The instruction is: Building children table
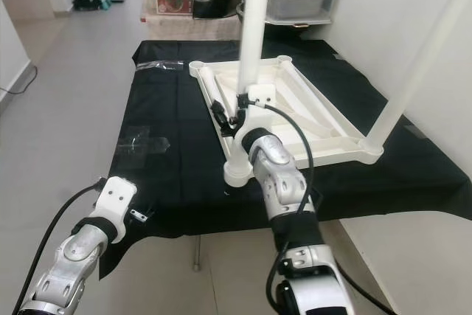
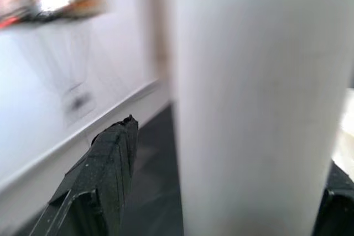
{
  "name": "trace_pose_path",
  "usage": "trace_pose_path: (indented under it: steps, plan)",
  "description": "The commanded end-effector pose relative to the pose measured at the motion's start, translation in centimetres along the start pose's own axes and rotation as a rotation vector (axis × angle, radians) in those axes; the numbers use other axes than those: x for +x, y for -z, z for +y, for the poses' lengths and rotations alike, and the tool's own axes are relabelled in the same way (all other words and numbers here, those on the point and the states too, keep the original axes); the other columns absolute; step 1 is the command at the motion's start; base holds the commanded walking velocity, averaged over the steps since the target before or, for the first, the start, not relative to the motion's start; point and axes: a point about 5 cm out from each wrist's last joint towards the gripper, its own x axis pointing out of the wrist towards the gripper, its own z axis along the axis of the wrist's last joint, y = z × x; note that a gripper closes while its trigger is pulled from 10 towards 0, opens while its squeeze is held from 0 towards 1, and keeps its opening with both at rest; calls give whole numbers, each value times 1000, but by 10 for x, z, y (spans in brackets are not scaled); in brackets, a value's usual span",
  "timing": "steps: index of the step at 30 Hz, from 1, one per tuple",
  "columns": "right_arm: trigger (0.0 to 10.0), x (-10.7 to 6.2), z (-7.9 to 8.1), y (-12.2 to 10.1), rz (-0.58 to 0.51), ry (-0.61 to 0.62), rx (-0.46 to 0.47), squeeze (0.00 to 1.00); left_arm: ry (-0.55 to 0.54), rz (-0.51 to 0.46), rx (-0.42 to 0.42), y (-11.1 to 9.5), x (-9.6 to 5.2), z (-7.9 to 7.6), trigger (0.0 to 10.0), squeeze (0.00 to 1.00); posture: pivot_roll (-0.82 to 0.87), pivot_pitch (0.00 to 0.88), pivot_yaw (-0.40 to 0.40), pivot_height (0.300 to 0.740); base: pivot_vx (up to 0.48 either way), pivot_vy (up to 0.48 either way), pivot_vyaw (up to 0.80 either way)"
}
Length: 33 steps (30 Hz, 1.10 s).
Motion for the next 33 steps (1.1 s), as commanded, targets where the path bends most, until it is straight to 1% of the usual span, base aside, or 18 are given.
trace_pose_path:
  steps: [1,5,6,8,9,12,13,15,16,17,18,19,21,28,29,31,32,33]
  plan:
    - [10000,3,21,-4,1,-289,-73,0,-1,7,-9,3,0,-1,10000,0,111,0,-79,740,0,0,0]
    - [9529,4,21,3,39,-363,-95,0,-5,5,-11,2,-1,-2,10000,0,119,0,-85,740,0,0,0]
    - [1804,6,21,9,64,-393,-95,0,-7,5,-13,2,-2,-2,10000,0,123,0,-87,740,0,0,0]
    - [1804,6,21,9,64,-393,-95,0,-7,5,-13,2,-2,-2,10000,0,123,0,-87,740,0,0,0]
    - [0,11,20,14,71,-348,-84,0,-9,8,-11,4,-3,-1,10000,0,125,0,-85,740,0,0,0]
    - [0,15,17,18,80,-277,-74,0,-10,10,-9,4,-4,0,10000,0,127,0,-82,740,0,0,0]
    - [0,20,6,23,108,-86,-56,0,-10,12,-6,4,-5,0,10000,0,120,0,-73,740,0,0,0]
    - [0,20,6,23,108,-86,-56,0,-10,12,-6,4,-5,0,10000,0,120,0,-73,740,0,0,0]
    - [0,17,-16,35,164,223,-6,0,-3,11,-3,4,-4,0,10000,0,114,0,-66,740,0,0,0]
    - [0,17,-16,35,164,223,-6,0,-3,11,-3,4,-4,0,10000,0,114,0,-66,740,0,0,0]
    - [0,-2,-42,53,236,595,68,0,1,11,-1,3,-4,0,10000,0,112,0,-60,740,0,0,0]
    - [0,-2,-42,53,236,595,68,0,1,11,-1,3,-4,0,10000,0,112,0,-60,740,0,0,0]
    - [0,-41,-64,76,322,1026,108,0,5,9,2,3,-4,0,10000,0,109,0,-55,740,0,0,0]
    - [824,-55,-45,82,320,1028,82,0,11,16,4,5,-6,0,10000,0,95,0,-45,740,0,0,0]
    - [10000,-48,-31,77,291,921,95,0,15,17,3,5,-6,-1,10000,0,96,0,-47,740,0,0,0]
    - [10000,-42,-22,74,266,853,104,0,17,18,3,5,-7,-2,10000,0,96,0,-47,740,0,0,0]
    - [10000,-33,-16,63,198,760,109,1000,16,19,2,5,-7,-2,10000,0,95,0,-49,740,0,0,0]
    - [10000,-21,-10,52,147,635,138,1000,16,19,1,5,-6,-2,10000,0,94,0,-49,740,0,0,0]
